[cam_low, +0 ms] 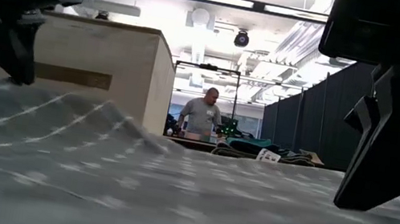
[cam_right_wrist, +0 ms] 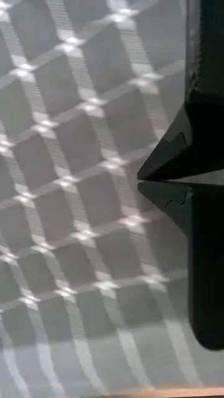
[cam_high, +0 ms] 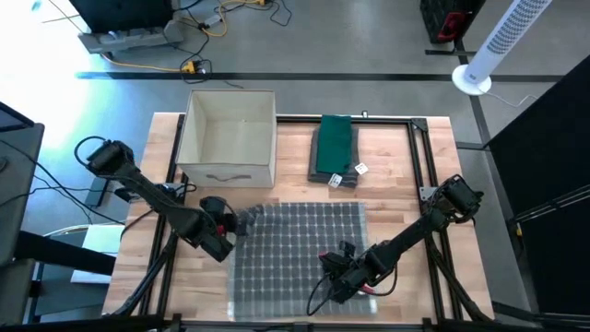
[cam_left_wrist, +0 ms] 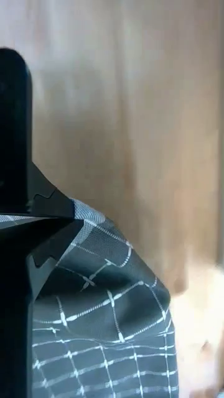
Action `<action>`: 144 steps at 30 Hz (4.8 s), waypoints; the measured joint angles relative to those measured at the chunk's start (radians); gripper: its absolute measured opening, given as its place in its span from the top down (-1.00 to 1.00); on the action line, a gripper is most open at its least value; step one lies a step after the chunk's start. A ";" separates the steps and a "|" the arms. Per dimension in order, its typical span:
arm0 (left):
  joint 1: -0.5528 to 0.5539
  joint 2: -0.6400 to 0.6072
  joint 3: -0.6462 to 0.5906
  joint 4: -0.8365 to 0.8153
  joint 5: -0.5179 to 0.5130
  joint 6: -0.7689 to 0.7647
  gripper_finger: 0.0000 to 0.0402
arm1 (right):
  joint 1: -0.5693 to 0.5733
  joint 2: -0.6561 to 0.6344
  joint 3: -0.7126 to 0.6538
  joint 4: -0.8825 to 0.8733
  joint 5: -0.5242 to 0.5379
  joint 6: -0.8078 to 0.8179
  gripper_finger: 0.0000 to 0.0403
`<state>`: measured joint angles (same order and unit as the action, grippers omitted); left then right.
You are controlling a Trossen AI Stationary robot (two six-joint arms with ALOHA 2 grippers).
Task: Fold towel
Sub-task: Fold the gray patterned towel
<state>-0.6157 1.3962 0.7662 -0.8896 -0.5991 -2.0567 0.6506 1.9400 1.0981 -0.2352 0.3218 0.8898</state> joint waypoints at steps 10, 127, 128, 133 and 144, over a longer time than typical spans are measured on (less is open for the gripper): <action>0.022 -0.003 0.000 0.094 -0.015 0.049 1.00 | -0.017 0.000 0.000 0.007 0.004 -0.050 1.00; -0.013 -0.202 -0.233 0.221 0.136 0.053 1.00 | 0.030 -0.049 -0.092 -0.019 -0.130 -0.046 1.00; -0.013 -0.204 -0.233 0.203 0.145 0.064 1.00 | 0.030 -0.049 -0.092 -0.019 -0.130 -0.053 1.00; -0.012 -0.206 -0.233 0.200 0.165 0.104 1.00 | 0.030 -0.049 -0.092 -0.019 -0.128 -0.060 1.00; -0.014 -0.211 -0.228 0.288 0.275 0.218 0.56 | 0.030 -0.049 -0.092 -0.018 -0.129 -0.056 1.00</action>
<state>-0.6297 1.1854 0.5377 -0.6016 -0.3237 -1.8384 0.6804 1.8906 1.0065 -0.2536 0.1931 0.8339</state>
